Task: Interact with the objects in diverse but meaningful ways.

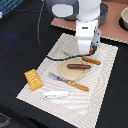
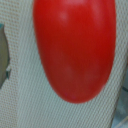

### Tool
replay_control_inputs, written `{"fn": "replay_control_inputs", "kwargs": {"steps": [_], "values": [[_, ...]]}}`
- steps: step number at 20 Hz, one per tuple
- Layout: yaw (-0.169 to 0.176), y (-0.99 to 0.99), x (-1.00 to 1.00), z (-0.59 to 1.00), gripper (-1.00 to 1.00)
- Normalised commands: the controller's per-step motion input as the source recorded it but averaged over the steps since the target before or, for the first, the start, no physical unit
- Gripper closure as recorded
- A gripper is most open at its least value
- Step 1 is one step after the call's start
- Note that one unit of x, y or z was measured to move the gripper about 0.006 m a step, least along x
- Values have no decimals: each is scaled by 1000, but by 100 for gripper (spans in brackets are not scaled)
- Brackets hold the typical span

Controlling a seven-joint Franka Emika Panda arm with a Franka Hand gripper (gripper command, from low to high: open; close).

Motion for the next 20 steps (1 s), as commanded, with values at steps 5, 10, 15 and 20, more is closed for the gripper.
{"fn": "replay_control_inputs", "kwargs": {"steps": [5, 10, 15, 20], "values": [[4, 453, 581, 0, -100], [15, 416, 489, 0, -100], [27, 336, 467, 0, 100], [29, 350, 483, 0, 100]]}}
